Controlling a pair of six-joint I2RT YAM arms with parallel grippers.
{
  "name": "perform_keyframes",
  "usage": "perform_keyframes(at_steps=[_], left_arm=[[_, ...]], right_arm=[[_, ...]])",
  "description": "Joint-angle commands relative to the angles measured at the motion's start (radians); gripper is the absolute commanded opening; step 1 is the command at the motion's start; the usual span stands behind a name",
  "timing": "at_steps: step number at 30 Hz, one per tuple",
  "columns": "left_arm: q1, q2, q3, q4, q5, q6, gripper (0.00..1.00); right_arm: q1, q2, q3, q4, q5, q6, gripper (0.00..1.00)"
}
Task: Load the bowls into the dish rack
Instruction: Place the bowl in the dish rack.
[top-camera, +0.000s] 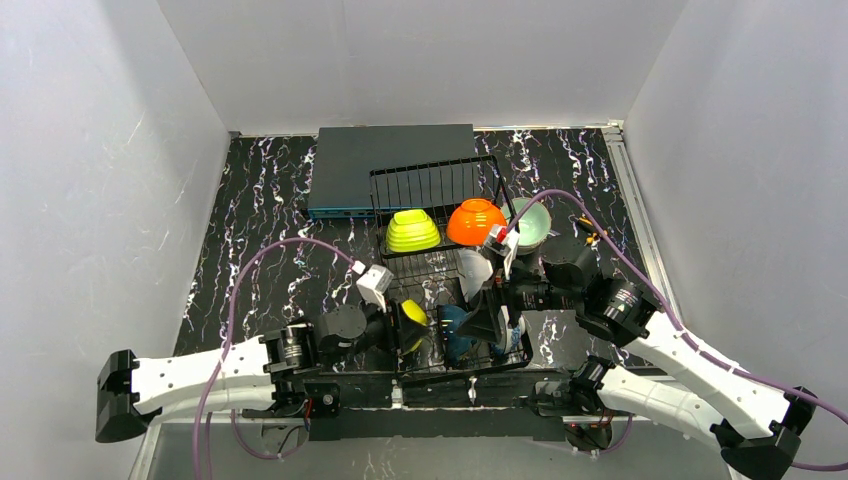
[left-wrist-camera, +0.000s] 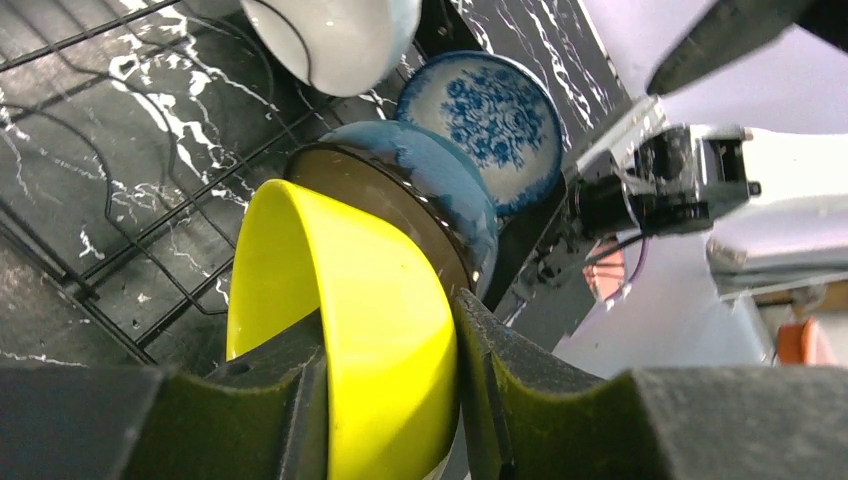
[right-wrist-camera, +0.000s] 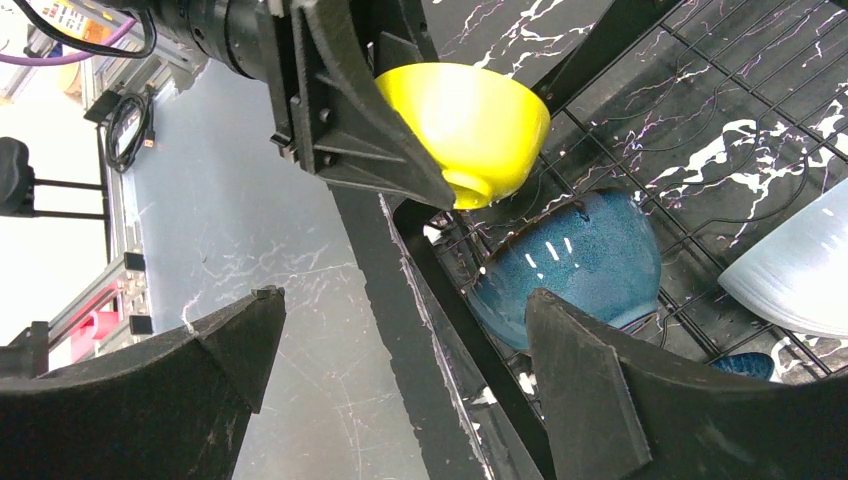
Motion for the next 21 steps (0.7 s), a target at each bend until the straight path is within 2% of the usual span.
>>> perform_keyframes(at_steps=[1,13,15,19,21], left_arm=[[-0.004,0.010,-0.001,0.035,-0.183,-0.202,0.00],[-0.005,0.128,0.034,0.062,-0.399,-0.317,0.00],[-0.005,0.133,0.003,0.147,-0.396,-0.279,0.00],[-0.005,0.136,-0.091,0.449,-0.354,-0.153,0.00],[-0.005,0.144,-0.117,0.524,-0.358,-0.130,0.00]], right_arm=[[-0.003,-0.011,0.033,0.029,0.008,-0.011,0.97],[-0.002,-0.011,0.022,0.029,0.011,-0.015,0.97],[-0.002,-0.010,0.025,0.029,0.011,-0.015,0.97],[-0.002,-0.009,0.026,0.028,0.010,-0.014,0.97],[-0.003,-0.006,0.026,0.028,0.009,-0.016,0.97]])
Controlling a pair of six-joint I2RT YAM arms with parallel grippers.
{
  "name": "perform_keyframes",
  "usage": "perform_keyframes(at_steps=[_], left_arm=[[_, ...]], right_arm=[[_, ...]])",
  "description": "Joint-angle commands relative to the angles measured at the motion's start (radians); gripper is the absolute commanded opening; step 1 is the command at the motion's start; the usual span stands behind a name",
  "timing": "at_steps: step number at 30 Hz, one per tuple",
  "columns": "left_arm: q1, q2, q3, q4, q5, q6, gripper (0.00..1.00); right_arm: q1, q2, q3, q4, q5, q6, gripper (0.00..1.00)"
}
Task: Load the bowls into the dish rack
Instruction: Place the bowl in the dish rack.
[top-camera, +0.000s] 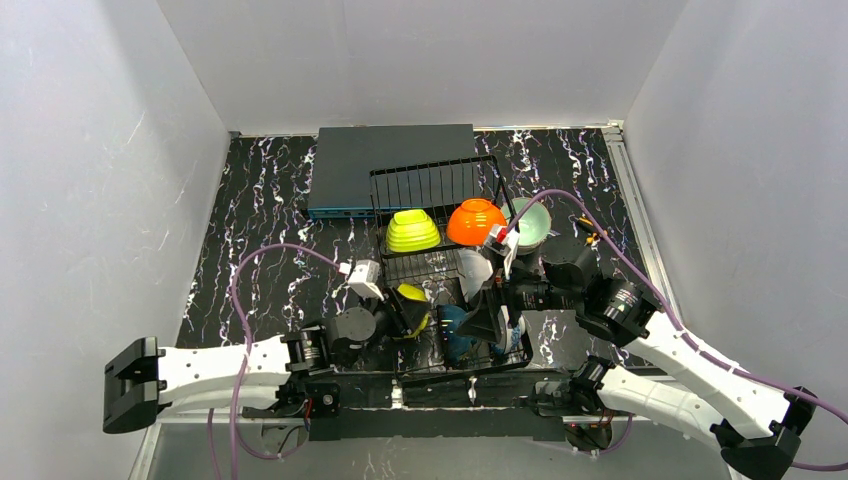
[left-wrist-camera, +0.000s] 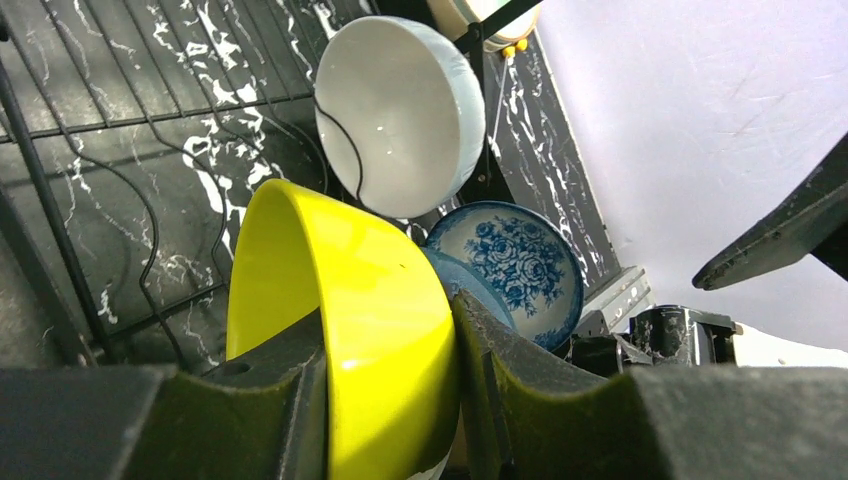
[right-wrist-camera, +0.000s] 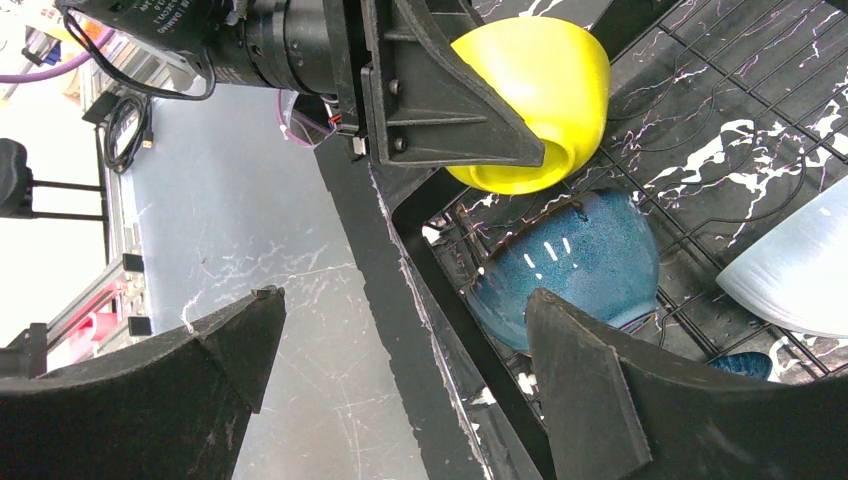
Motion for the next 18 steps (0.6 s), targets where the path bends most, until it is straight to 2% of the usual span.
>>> perform_keyframes(at_steps=[1,10,18], left_arm=[[-0.004,0.009,-0.057,0.293,-0.043,0.099,0.00],[-0.004,0.093,-0.137,0.572,-0.109,0.205,0.00],[-0.004,0.206,-0.111,0.669,-0.155,0.245,0.00]], right_arm=[[-0.002,-0.005,0.026,0.029,0.005,-0.014,0.97],[-0.002,0.001,0.025,0.031,0.000,-0.015,0.97],[-0.002,0.005,0.025,0.029,-0.003,-0.014,0.97]])
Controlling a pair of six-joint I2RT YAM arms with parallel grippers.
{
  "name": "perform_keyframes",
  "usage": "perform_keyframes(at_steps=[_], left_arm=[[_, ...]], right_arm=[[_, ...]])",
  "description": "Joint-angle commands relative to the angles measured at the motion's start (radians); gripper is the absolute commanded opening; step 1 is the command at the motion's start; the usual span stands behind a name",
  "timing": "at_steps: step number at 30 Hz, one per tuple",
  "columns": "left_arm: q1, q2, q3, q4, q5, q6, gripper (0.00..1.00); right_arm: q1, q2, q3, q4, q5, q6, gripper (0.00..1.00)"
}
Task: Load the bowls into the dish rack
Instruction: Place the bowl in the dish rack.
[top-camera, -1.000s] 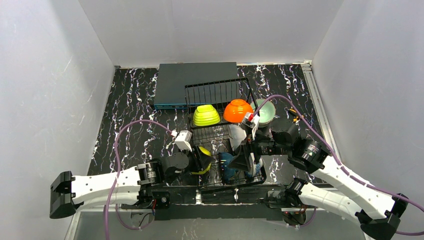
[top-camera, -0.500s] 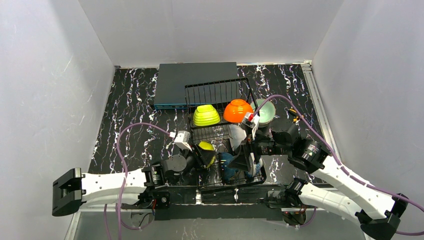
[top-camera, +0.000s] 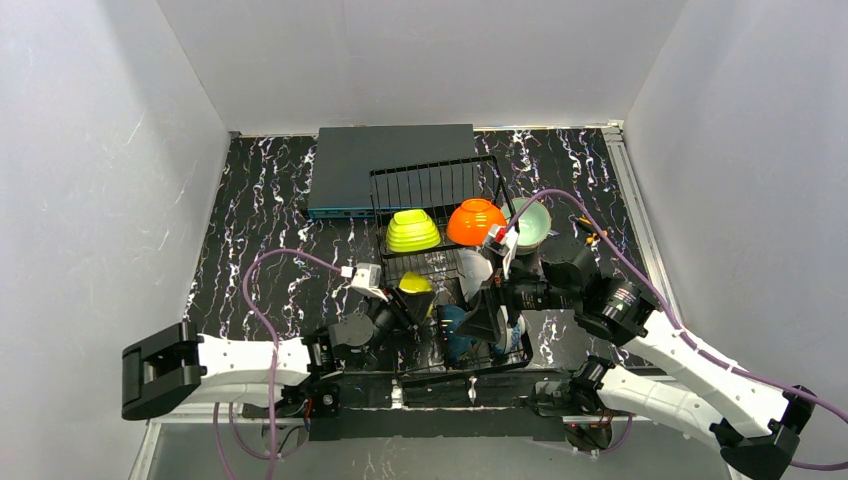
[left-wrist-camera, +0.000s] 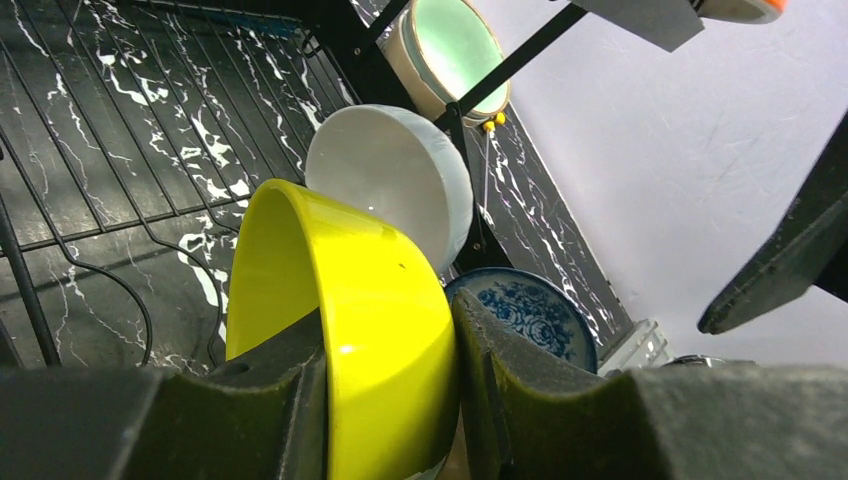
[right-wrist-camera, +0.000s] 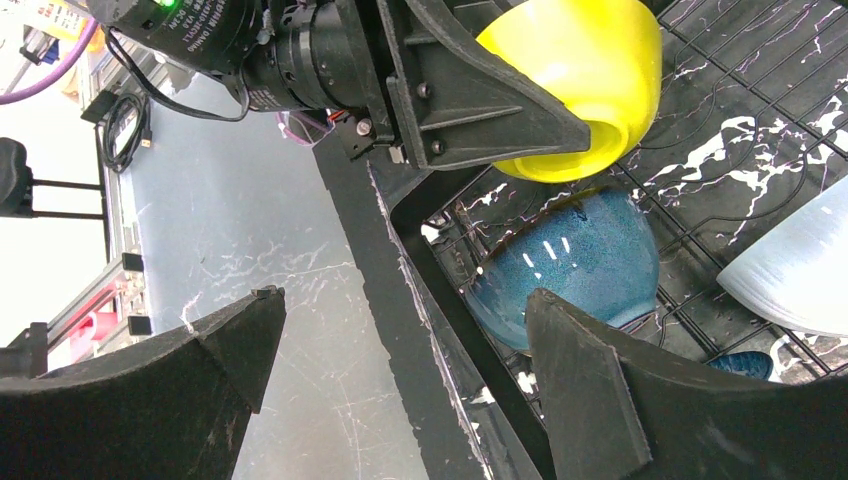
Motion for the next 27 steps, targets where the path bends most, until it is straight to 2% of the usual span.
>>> perform_keyframes(at_steps=[1,11,27], left_arm=[[-0.004,0.055,0.021,0.146,-0.092,0.043,0.00],[0.006,0.245,0.011,0.431,-0.146,0.075,0.00],[0.029,0.443,0.074,0.536,-0.205,0.161,0.00]], right_arm=[[-0.002,-0.001,0.026,0.028,-0.003,-0.014,0.97],[-0.002,-0.003,0.017,0.031,-0.008,-0.011,0.97],[-0.002,-0.012,0.002,0.026,-0.008,-0.005,0.98]])
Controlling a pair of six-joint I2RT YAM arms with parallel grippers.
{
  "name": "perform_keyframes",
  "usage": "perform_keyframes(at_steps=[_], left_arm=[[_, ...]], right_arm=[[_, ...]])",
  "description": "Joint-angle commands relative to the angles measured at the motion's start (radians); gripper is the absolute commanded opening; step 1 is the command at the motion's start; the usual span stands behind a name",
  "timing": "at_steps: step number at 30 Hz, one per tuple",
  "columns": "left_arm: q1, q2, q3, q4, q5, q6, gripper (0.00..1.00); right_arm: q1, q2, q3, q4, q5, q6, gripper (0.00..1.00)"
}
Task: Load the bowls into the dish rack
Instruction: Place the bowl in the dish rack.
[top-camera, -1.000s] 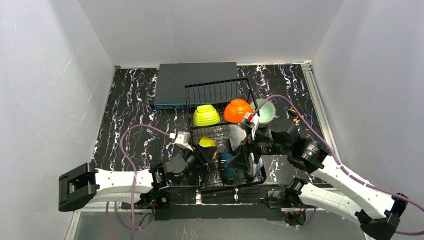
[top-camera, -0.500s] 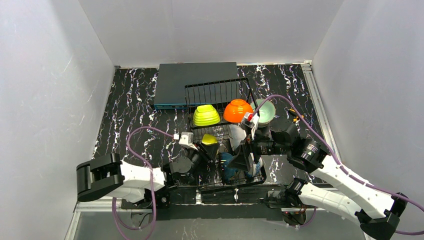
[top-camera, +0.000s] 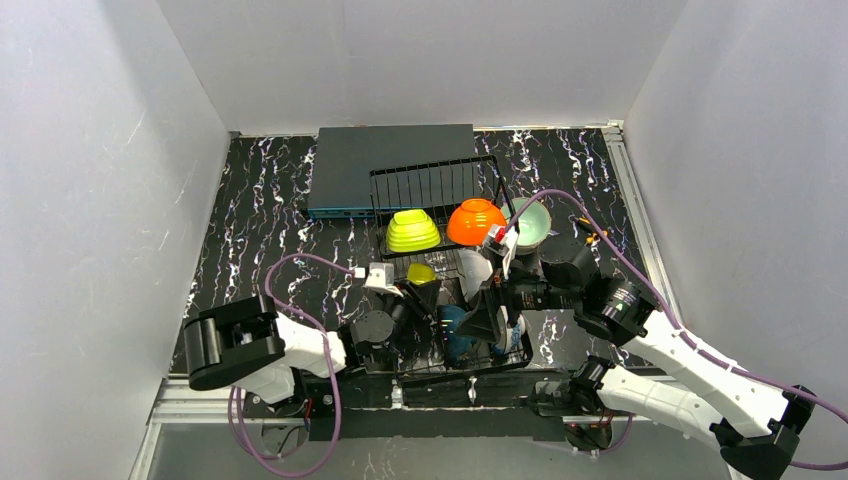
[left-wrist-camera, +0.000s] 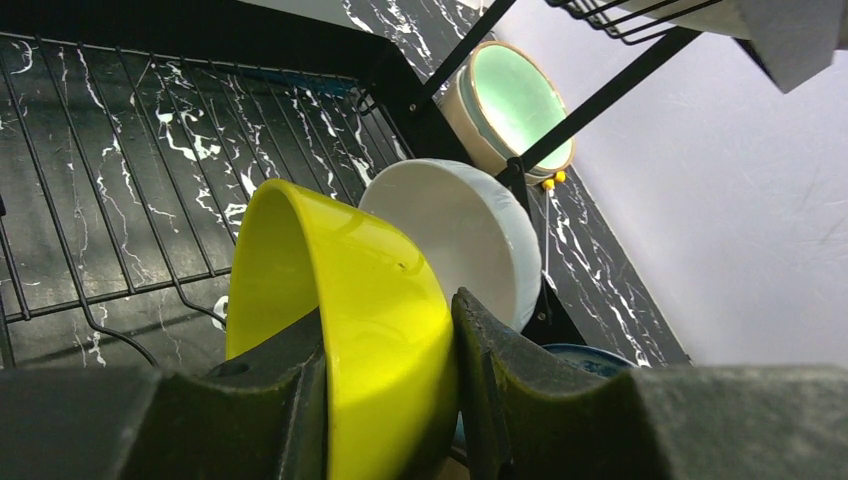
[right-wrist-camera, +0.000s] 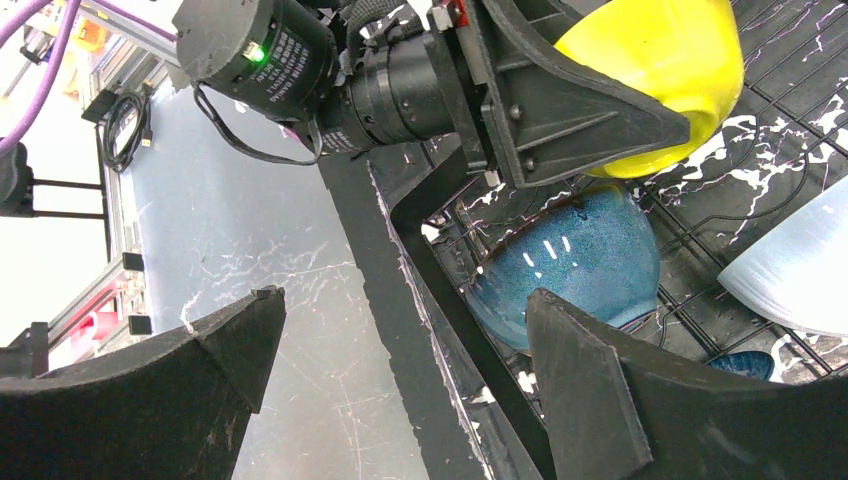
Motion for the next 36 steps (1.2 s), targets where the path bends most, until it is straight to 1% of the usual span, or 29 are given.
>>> perform_keyframes(at_steps=[1,6,16,36], left_arm=[[0.009,0.049,0.046,0.089,-0.078,0.044,0.00],[0.014,0.113,0.083,0.117,-0.078,0.077,0.00],[0.061,0.180,0.105,0.124,-0.020,-0.032,0.00],[0.102,0.271,0.193,0.131,0.109,-0.083,0.00]], right_arm=[[-0.002,-0.014,0.002,0.026,-0.007,-0.006,0.98],[-0.002,-0.016,-0.003,0.035,-0.011,0.002,0.98],[-0.003,-0.024,-0.015,0.039,-0.008,0.010,0.98],[-0.002,-0.034,-0.024,0.038,-0.005,0.015,0.98]])
